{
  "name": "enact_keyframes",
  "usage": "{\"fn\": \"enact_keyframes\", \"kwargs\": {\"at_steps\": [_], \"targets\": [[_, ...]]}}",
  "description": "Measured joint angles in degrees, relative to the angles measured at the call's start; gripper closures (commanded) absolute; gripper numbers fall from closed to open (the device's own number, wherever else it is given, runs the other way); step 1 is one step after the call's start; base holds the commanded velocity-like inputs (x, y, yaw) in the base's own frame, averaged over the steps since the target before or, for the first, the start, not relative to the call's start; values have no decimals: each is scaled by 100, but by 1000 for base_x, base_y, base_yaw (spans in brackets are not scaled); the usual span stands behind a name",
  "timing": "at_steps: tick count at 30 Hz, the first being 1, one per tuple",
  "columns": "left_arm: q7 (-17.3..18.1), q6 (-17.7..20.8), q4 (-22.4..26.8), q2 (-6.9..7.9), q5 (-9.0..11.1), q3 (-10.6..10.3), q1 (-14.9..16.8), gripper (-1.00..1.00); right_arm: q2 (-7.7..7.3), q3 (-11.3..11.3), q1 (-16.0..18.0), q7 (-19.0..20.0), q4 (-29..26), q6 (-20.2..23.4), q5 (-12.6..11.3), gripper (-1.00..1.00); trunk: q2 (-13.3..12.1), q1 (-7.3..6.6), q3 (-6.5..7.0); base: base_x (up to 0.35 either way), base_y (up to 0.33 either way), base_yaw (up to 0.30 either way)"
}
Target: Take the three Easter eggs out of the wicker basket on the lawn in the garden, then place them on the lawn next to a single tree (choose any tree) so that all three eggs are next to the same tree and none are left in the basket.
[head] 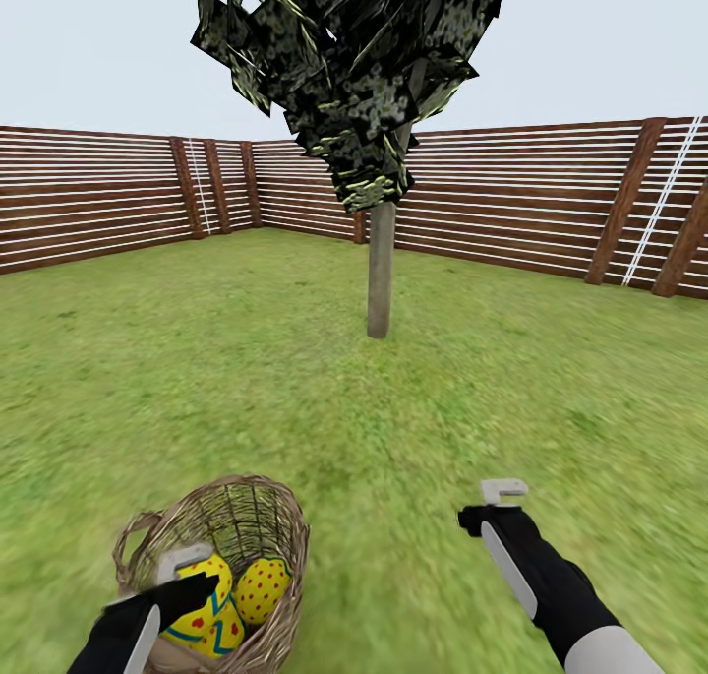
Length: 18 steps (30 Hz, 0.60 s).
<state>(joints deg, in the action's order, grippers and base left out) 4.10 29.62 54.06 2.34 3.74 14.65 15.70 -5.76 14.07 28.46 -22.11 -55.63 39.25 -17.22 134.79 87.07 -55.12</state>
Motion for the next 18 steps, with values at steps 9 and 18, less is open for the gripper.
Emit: {"fn": "enact_keyframes", "kwargs": {"at_steps": [9,18], "targets": [[8,-5,-272,-104,18,8,0,100,-198,2,-1,-2,902,-12,-2,-100,0,0,0,0,0,0],[4,-8,-282,-289,14,-3,0,100,-183,9,-2,-2,1026,-21,2,-100,-279,-153,125,0,0,0]]}}
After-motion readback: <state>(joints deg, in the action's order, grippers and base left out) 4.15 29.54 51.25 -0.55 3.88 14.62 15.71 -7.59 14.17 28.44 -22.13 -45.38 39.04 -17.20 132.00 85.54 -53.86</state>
